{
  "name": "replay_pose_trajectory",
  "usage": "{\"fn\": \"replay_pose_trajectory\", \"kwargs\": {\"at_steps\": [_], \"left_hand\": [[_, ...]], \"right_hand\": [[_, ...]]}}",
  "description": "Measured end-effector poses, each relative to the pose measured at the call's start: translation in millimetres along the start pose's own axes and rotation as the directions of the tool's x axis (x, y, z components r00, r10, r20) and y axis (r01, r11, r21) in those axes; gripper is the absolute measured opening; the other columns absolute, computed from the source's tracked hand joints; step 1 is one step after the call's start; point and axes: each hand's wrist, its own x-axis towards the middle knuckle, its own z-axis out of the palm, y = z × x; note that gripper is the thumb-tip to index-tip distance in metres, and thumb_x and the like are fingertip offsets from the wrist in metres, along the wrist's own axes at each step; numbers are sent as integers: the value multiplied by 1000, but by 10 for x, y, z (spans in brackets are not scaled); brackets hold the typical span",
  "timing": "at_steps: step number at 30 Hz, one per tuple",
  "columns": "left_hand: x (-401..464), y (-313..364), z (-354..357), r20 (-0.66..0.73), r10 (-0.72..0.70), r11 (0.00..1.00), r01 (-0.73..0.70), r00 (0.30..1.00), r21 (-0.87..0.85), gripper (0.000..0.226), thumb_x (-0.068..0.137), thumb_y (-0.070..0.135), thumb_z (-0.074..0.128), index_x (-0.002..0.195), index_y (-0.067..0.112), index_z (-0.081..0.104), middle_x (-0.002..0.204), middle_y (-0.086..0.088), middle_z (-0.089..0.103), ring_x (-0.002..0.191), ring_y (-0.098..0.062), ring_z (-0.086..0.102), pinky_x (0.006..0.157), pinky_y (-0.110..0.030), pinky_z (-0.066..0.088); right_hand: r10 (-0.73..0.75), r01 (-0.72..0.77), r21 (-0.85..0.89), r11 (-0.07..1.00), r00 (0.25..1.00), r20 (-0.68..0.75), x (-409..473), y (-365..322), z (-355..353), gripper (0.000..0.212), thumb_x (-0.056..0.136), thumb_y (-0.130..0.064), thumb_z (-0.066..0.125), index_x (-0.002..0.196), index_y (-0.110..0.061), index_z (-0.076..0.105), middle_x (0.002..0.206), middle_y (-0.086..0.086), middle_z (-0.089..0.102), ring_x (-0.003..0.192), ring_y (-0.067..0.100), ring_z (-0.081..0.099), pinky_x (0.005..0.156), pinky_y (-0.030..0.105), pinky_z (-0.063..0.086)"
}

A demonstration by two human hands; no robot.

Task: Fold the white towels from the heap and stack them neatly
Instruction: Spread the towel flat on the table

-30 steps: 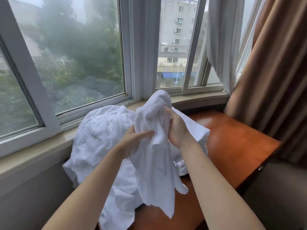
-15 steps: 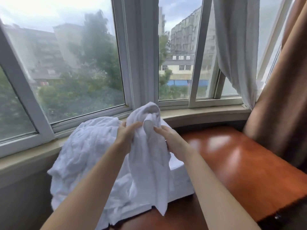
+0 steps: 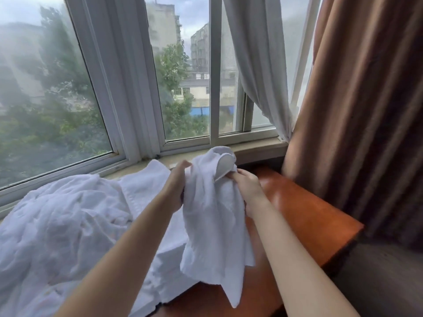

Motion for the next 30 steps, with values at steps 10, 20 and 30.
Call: {"fn": "replay_pose_trajectory", "kwargs": {"at_steps": [10, 20, 30], "left_hand": [[713, -439, 1811, 6, 12, 972, -13, 1000, 236, 13, 83, 22, 52, 84, 16, 63, 83, -7, 57, 77, -23, 54, 67, -30, 37], [1264, -819, 3329, -101, -94, 950, 120, 990, 289, 7, 86, 19, 51, 85, 18, 58, 79, -3, 46, 68, -21, 41, 56, -24, 29], [2366, -1367, 3838, -168, -284, 919, 318, 944, 233, 12, 84, 17, 54, 72, 16, 58, 69, -3, 49, 60, -21, 43, 52, -20, 33]], "right_hand": [[32, -33, 0, 999, 983, -180, 584, -289, -1756, 6, 87, -10, 66, 81, -10, 67, 74, 5, 71, 65, 15, 65, 57, 23, 51], [150, -156, -44, 987, 981, -125, 1552, -547, -3286, 7, 87, -9, 66, 87, -3, 70, 80, 11, 70, 77, 24, 66, 70, 32, 52], [320, -333, -73, 940, 935, -152, 2535, -237, -3925, 15, 93, -12, 50, 90, -8, 63, 78, 8, 62, 70, 18, 58, 56, 24, 45]]}}
